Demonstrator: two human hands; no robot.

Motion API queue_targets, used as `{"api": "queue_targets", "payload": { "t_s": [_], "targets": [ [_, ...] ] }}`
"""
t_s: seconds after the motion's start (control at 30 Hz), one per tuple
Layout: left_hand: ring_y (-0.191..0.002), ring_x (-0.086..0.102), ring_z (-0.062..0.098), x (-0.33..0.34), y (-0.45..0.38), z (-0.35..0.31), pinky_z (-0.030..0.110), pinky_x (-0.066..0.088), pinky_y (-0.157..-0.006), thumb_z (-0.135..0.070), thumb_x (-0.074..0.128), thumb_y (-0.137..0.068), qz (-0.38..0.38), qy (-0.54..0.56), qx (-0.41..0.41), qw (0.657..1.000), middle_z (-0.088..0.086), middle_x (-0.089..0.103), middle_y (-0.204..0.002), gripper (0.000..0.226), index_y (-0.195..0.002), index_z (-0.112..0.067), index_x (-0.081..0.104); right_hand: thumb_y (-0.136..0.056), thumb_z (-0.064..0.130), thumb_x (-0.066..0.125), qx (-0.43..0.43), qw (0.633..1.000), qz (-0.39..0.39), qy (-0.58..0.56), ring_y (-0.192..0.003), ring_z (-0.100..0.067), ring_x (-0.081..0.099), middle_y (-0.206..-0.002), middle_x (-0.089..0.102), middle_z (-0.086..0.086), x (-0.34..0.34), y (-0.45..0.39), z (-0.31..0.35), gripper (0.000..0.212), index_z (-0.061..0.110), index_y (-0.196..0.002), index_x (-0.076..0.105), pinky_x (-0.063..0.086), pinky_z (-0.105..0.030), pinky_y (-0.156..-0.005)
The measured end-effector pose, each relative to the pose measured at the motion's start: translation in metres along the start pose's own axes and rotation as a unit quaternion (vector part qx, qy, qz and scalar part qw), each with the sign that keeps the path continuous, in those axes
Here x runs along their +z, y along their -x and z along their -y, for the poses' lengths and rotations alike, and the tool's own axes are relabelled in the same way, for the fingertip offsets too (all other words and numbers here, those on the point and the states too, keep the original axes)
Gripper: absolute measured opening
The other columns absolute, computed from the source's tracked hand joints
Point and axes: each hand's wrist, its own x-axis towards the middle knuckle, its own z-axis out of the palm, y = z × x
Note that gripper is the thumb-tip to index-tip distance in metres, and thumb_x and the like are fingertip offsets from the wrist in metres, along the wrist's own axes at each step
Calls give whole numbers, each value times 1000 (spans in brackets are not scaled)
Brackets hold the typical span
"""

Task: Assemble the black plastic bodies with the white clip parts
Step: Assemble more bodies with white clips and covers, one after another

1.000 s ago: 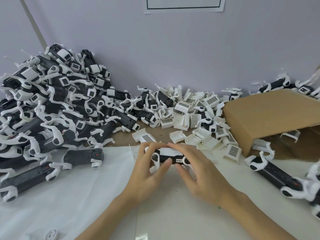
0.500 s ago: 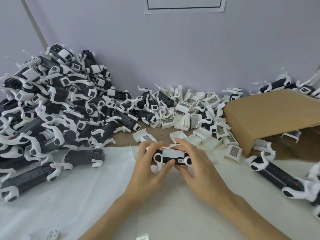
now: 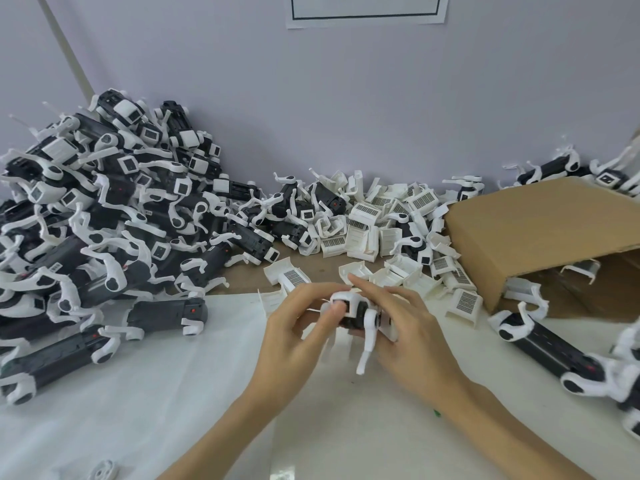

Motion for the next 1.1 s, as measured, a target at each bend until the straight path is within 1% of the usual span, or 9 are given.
{"api": "queue_targets", "payload": {
  "t_s": [0.13, 0.27, 0.4, 0.47, 0.57, 0.67, 0.77, 0.9, 1.1],
  "targets": [
    [-110, 68, 16, -3, -3, -6, 26, 51, -96, -44, 51, -108, 20, -9, -43, 999, -5, 73, -121, 33, -130, -30, 71, -83, -2, 79, -32, 999, -32, 26, -113, -11, 56, -118, 65, 6, 2, -2, 0, 69, 15, -146, 58, 47, -33, -101],
    [-105, 70, 16, 7, 5, -1, 24, 54, -91, -44, 71, -93, 13, -67, -50, 996, -8, 73, -116, 37, -127, -32, 65, -79, 0, 86, -33, 998, -24, 57, -119, -23, 56, -124, 59, 1, 1, -2, -1, 70, 16, -142, 61, 45, -28, -106],
    [-99, 73, 14, 1, 1, 4, 25, 53, -88, -48, 62, -98, 2, -2, -98, 995, -2, 77, -103, 37, -119, -17, 68, -90, 31, 81, 82, 988, 51, -120, -135, -3, 50, -139, 54, 18, -2, -1, 1, 70, 36, -150, 45, 40, -14, -105],
    [-108, 72, 20, -10, -3, 9, 29, 55, -93, -48, 58, -104, 10, 28, -126, 992, 4, 77, -112, 40, -127, -17, 67, -93, 45, 75, 169, 949, 111, -243, -136, 2, 50, -141, 58, 22, -7, -3, -1, 69, 44, -152, 39, 38, -20, -113],
    [-114, 72, 24, -21, -6, 16, 24, 55, -91, -47, 55, -107, 39, 103, -180, 977, 8, 75, -120, 42, -132, -16, 66, -88, 44, 76, 219, 920, 112, -305, -129, -6, 60, -135, 66, 8, -12, -6, -7, 72, 42, -151, 41, 42, -39, -118],
    [-115, 70, 13, -28, -9, 20, 21, 54, -89, -43, 72, -98, 76, 93, -168, 978, -1, 75, -126, 45, -138, -24, 63, -86, 27, 84, 206, 917, 112, -323, -131, -8, 60, -132, 67, 10, -10, -7, -6, 79, 37, -152, 42, 42, -30, -118],
    [-125, 66, 10, -36, -12, 25, 20, 52, -98, -22, 87, -86, 93, 6, -105, 990, -8, 70, -134, 63, -141, -30, 57, -85, 17, 87, 150, 944, 137, -260, -137, -4, 52, -138, 60, 17, -12, -7, -10, 87, 39, -155, 38, 37, -19, -116],
    [-123, 63, 9, -32, -11, 34, 15, 47, -99, -17, 95, -78, 68, -209, 40, 975, -19, 65, -133, 74, -136, -37, 53, -84, 20, 87, 3, 993, 114, 17, -138, 1, 40, -146, 46, 22, -13, -5, -13, 97, 38, -160, 29, 32, -19, -115],
    [-124, 61, 4, -32, -10, 37, 10, 43, -99, -24, 94, -80, 39, -242, 98, 965, -22, 61, -135, 73, -140, -34, 53, -85, 25, 86, -14, 995, 101, 23, -138, 10, 34, -145, 41, 30, -13, -7, -15, 95, 43, -159, 30, 25, -8, -112]
  ]
}}
